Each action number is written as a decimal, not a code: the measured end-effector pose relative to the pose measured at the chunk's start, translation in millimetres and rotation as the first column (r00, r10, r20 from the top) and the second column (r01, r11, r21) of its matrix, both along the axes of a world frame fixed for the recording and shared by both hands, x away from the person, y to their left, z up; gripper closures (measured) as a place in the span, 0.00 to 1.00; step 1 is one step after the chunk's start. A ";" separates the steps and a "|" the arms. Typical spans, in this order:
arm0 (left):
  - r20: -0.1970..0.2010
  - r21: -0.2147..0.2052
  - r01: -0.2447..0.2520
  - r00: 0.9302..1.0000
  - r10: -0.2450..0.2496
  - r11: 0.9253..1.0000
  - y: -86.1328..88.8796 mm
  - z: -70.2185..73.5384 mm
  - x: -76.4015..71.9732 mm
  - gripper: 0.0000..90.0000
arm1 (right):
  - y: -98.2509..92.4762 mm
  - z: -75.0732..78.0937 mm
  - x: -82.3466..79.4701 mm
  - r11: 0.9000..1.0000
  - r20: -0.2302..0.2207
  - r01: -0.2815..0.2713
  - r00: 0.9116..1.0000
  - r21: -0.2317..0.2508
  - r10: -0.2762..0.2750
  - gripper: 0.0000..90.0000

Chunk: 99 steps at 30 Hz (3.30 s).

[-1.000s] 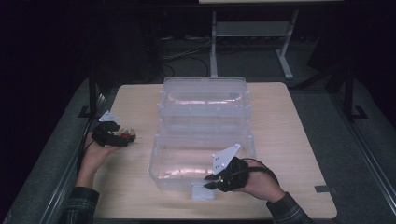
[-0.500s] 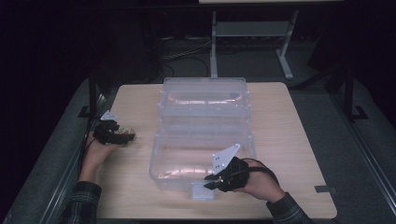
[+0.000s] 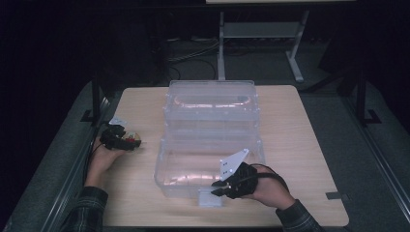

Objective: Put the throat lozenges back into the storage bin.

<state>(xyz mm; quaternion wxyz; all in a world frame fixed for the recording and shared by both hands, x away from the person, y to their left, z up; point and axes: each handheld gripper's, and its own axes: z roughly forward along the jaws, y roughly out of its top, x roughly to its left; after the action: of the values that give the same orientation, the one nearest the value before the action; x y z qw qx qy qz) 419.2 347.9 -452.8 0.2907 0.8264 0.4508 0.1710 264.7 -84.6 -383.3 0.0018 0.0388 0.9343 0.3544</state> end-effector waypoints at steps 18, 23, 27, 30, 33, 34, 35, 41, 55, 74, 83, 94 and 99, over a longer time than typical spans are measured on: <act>0.002 0.038 -0.003 1.000 0.003 0.999 -1.6 -1.4 -0.7 0.22 | -0.1 0.1 -0.5 1.000 0.002 0.002 1.000 -0.001 -0.002 0.84; 0.003 0.041 0.005 1.000 -0.005 0.999 -2.3 -0.1 -1.5 0.22 | -0.2 0.0 -0.8 1.000 0.002 0.005 1.000 -0.001 -0.005 0.84; 0.015 0.022 0.008 1.000 -0.008 1.000 -1.9 4.8 -3.4 0.22 | -0.3 -0.2 -1.0 1.000 0.001 0.009 1.000 0.001 -0.009 0.84; 0.017 0.015 0.016 1.000 -0.016 1.000 -1.1 7.6 -4.9 0.22 | -0.3 -0.2 -1.2 1.000 0.002 0.010 1.000 0.000 -0.010 0.84; 0.015 0.002 0.017 1.000 -0.017 1.000 0.0 10.8 -7.1 0.22 | -0.3 -0.1 -1.5 1.000 0.007 0.011 1.000 -0.001 -0.011 0.84; 0.015 0.000 0.017 1.000 -0.017 1.000 0.1 12.1 -8.2 0.22 | -0.3 -0.1 -1.6 1.000 0.008 0.010 1.000 -0.002 -0.010 0.84; 0.009 -0.009 0.022 1.000 -0.022 1.000 0.3 15.0 -10.4 0.22 | -0.3 -0.1 -1.5 1.000 0.007 0.010 1.000 -0.001 -0.010 0.84; 0.004 -0.014 0.032 0.999 -0.032 0.999 0.0 22.7 -16.4 0.23 | -0.2 -0.1 -1.4 1.000 0.007 0.009 1.000 -0.001 -0.009 0.84; 0.005 -0.045 0.087 0.996 -0.086 0.995 -3.0 47.5 -32.8 0.23 | -0.1 -0.2 -1.5 1.000 0.007 0.012 1.000 -0.003 -0.012 0.84; 0.062 -0.088 0.202 0.978 -0.197 0.975 -12.4 82.0 -59.0 0.23 | 0.0 -0.5 -1.7 1.000 0.011 0.011 1.000 -0.003 -0.011 0.84; 0.098 -0.094 0.254 0.965 -0.245 0.963 -28.6 100.1 -76.0 0.23 | 0.0 -0.5 -1.6 1.000 0.010 0.011 1.000 -0.003 -0.011 0.84; 0.127 -0.094 0.310 0.946 -0.298 0.946 -54.9 113.6 -99.5 0.23 | 0.0 -0.7 -1.7 1.000 0.011 0.010 1.000 -0.003 -0.010 0.84; 0.143 -0.096 0.336 0.936 -0.321 0.937 -62.5 118.4 -108.8 0.23 | 0.0 -0.7 -1.6 1.000 0.010 0.010 1.000 -0.003 -0.010 0.84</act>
<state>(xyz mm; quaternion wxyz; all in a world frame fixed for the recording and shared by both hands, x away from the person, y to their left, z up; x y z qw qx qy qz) 310.3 285.4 -334.3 0.3916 0.8590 0.2966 0.1440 263.1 -84.6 -384.0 0.0085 0.0416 0.9346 0.3532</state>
